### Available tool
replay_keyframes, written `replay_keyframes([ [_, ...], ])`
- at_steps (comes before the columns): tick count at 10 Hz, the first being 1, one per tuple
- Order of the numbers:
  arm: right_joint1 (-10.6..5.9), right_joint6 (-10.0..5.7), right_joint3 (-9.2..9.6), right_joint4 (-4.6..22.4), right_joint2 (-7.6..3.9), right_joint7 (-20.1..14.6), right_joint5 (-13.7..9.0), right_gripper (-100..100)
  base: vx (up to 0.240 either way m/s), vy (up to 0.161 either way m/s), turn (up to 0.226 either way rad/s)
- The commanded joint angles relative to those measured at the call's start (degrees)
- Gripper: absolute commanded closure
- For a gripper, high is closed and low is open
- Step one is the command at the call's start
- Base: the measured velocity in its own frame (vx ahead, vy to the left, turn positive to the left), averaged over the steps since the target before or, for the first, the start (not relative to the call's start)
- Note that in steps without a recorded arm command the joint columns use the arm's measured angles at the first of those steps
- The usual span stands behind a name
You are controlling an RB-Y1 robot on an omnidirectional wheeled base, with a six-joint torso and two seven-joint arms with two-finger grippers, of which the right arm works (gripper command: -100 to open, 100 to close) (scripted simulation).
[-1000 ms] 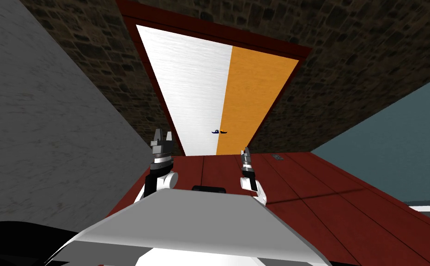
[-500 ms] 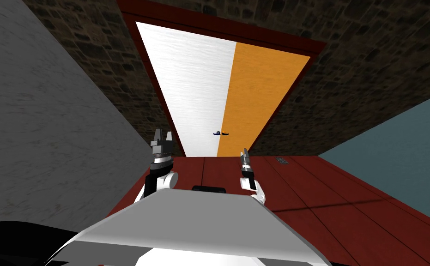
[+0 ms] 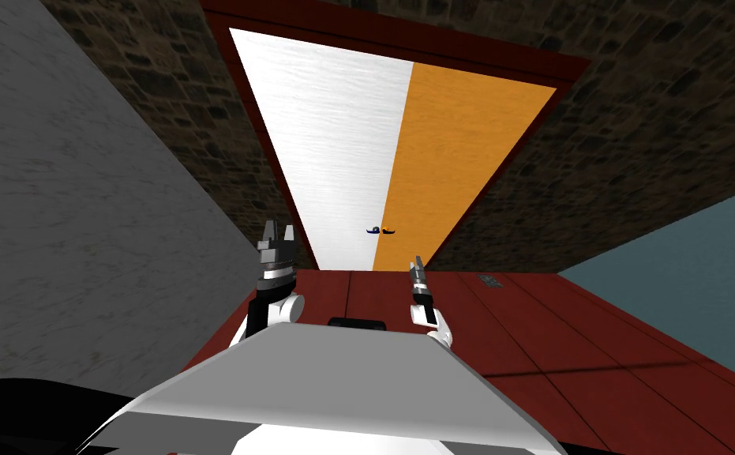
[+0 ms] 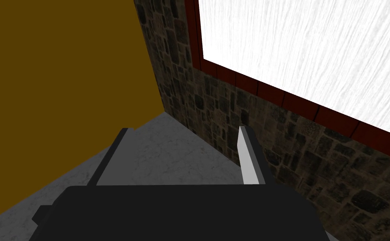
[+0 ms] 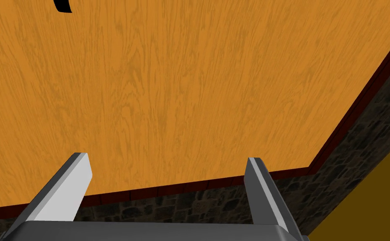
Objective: Pull the door open
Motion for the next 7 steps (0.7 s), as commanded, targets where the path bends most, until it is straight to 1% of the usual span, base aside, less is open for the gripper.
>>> replay_keyframes([
  [1,-0.83,-0.47,-0.19,2.1,-0.07,-0.2,0.2,-100,0.057,-0.005,0.036],
  [3,-2.05,-1.31,-0.5,5.4,-0.32,-0.7,0.6,-100,0.093,-0.011,0.063],
  [7,-4.37,-2.88,-1.09,11.7,-0.77,-1.6,1.3,-100,0.101,0.006,0.054],
])
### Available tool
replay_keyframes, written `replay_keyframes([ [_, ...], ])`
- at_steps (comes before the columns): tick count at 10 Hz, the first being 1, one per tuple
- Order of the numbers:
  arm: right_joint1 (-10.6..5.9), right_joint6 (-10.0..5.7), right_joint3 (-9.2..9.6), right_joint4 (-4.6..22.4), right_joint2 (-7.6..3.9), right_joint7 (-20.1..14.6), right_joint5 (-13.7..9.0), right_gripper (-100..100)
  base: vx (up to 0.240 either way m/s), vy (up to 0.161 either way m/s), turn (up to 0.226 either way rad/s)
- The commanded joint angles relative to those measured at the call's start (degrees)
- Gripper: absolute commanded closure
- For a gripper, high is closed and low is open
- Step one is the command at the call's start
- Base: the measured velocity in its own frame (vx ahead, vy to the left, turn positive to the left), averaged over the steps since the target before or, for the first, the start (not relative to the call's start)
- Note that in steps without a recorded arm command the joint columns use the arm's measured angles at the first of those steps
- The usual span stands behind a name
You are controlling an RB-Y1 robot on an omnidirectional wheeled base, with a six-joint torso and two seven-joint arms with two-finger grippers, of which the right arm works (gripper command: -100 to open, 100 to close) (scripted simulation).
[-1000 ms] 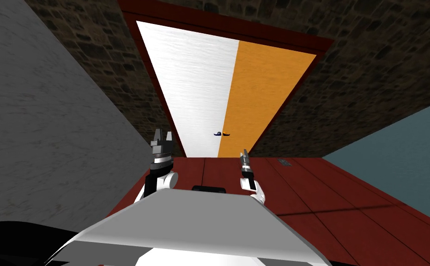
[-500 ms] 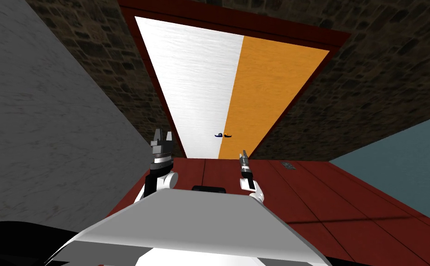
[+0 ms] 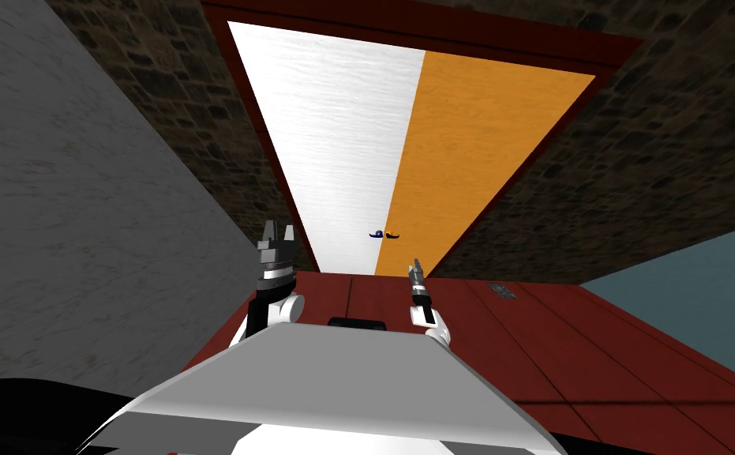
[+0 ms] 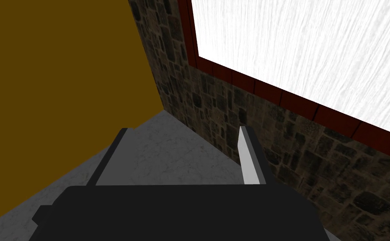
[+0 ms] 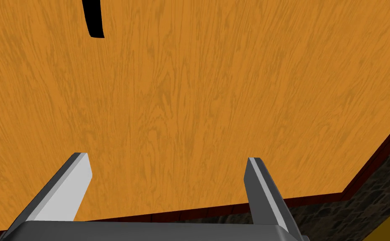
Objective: Pull the door open
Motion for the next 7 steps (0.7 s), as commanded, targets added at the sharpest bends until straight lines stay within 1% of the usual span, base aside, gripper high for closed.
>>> replay_keyframes([
  [1,-0.91,-0.69,-0.24,2.6,-0.16,-0.4,0.3,-100,0.098,0.0,0.069],
  [7,-4.1,-2.86,-1.05,11.1,-0.75,-1.6,1.3,-100,0.1,-0.009,0.057],
])
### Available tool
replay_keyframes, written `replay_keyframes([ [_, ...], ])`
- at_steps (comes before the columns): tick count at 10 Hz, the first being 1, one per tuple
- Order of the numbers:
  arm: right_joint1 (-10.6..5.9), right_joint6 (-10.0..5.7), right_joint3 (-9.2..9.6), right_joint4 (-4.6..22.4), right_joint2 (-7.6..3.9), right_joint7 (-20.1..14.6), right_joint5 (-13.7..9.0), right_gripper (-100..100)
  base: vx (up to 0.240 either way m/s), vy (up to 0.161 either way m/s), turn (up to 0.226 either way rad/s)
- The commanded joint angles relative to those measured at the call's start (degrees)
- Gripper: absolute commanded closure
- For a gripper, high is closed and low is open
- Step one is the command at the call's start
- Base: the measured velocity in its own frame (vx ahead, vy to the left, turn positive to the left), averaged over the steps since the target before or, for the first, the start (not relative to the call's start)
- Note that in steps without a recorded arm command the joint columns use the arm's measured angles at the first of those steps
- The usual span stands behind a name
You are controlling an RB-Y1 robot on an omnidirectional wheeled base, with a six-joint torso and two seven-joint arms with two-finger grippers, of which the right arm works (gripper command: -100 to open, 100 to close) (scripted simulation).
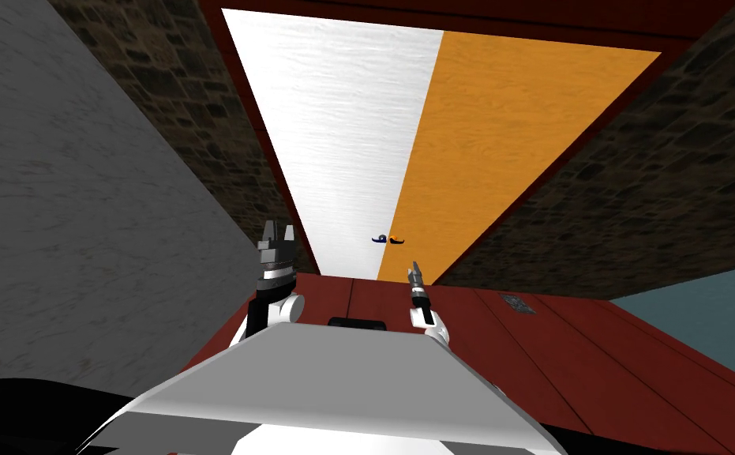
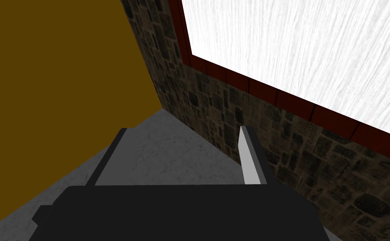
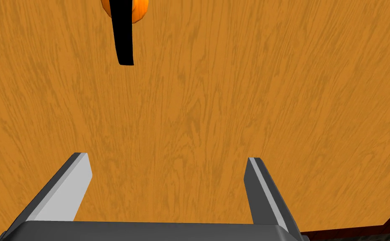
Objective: Pull the door open
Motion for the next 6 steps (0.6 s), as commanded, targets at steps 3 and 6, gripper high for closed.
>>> replay_keyframes([
  [3,-1.32,-0.84,-0.32,3.4,-0.2,-0.5,0.4,-100,0.061,-0.004,0.016],
  [6,-2.68,-1.75,-0.67,7.0,-0.43,-1.0,0.8,-100,0.082,-0.008,0.049],
])
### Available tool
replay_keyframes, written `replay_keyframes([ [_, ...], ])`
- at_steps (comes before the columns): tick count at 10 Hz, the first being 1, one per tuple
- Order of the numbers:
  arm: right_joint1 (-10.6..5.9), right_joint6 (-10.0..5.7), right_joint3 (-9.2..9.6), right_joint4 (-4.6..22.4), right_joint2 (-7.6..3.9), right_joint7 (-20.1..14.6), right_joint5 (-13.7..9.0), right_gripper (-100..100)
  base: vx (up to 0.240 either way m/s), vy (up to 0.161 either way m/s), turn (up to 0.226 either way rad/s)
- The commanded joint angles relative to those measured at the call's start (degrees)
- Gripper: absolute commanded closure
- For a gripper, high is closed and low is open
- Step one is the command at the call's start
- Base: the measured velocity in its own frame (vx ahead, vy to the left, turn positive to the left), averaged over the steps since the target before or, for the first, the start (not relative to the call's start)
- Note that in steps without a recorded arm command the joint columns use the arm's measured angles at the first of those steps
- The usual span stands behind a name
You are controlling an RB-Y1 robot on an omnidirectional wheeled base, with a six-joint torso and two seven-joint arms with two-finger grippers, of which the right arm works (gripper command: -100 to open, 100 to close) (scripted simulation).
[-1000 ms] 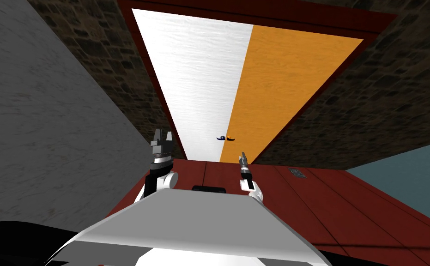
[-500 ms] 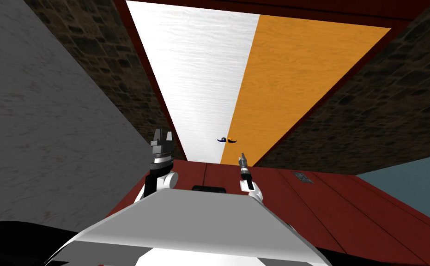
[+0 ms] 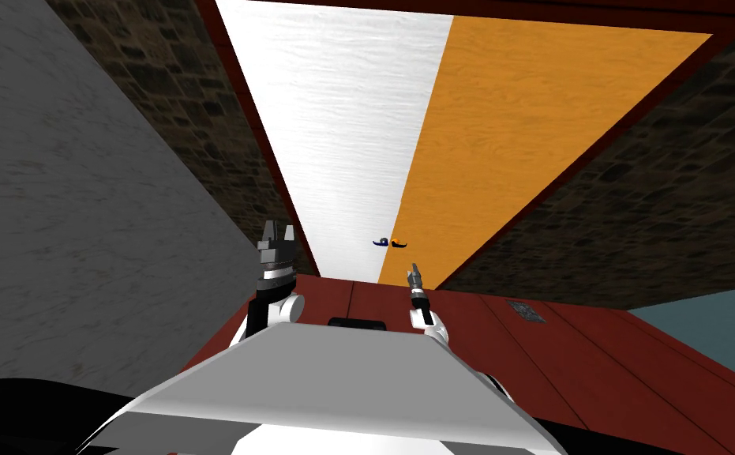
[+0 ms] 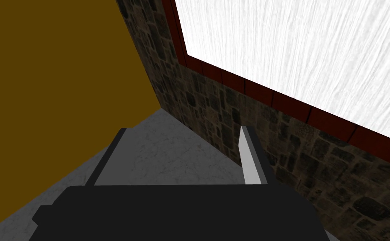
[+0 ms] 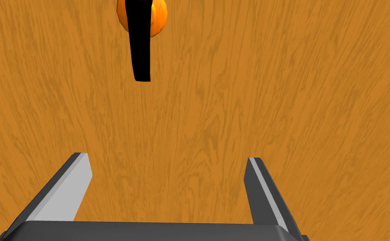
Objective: Pull the door open
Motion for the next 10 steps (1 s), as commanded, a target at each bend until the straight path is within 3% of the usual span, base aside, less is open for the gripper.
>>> replay_keyframes([
  [1,-0.61,-0.39,-0.16,1.7,-0.1,-0.3,0.2,-100,0.083,-0.018,0.038],
  [6,-3.28,-2.19,-0.82,8.7,-0.52,-1.3,1.1,-100,0.108,-0.01,0.051],
  [10,-4.84,-3.22,-1.18,12.7,-0.73,-1.9,1.5,-100,0.075,-0.013,0.04],
])
